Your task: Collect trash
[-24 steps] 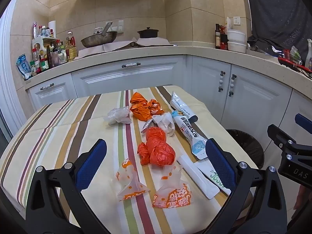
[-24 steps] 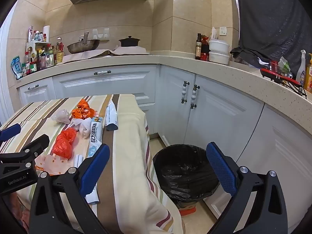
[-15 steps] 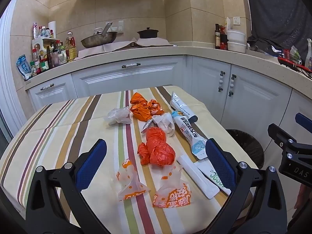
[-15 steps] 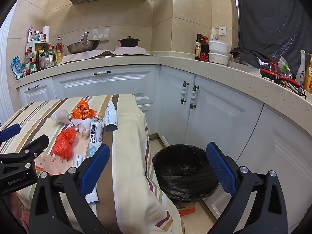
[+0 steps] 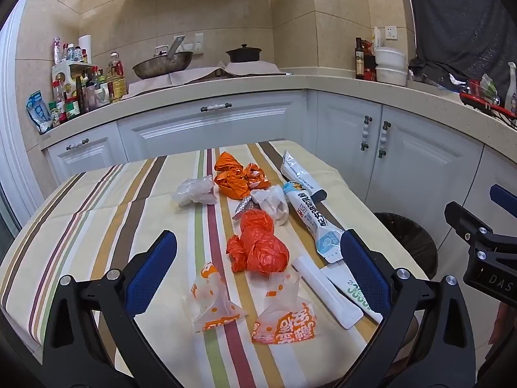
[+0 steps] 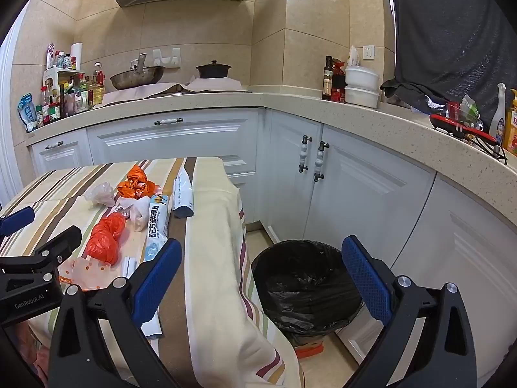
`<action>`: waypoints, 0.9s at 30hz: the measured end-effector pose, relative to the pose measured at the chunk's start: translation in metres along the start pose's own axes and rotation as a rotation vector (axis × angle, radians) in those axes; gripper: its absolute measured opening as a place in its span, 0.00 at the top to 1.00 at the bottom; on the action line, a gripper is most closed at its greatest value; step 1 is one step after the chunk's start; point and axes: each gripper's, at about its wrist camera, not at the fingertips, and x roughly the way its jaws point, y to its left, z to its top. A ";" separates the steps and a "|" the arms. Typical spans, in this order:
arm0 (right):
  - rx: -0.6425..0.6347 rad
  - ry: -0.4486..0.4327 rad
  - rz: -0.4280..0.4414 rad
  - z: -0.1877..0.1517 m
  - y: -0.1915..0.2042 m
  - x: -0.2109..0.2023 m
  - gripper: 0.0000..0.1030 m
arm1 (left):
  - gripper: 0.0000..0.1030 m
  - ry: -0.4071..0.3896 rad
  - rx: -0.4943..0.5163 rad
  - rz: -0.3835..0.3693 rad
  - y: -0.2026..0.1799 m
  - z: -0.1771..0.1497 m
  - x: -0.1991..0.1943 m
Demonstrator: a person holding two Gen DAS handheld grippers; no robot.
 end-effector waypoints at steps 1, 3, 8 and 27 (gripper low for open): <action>0.000 0.001 0.000 0.000 0.000 0.000 0.06 | 0.04 0.001 0.000 0.000 0.000 0.000 0.000; 0.000 0.001 0.001 0.000 0.000 0.001 0.06 | 0.04 0.002 0.000 0.000 0.000 0.000 0.000; 0.000 0.001 0.001 -0.001 0.000 0.001 0.06 | 0.04 0.010 0.000 0.001 -0.002 -0.003 0.004; -0.001 0.003 0.000 -0.001 0.003 0.002 0.06 | 0.04 0.016 -0.005 -0.003 0.002 -0.005 0.006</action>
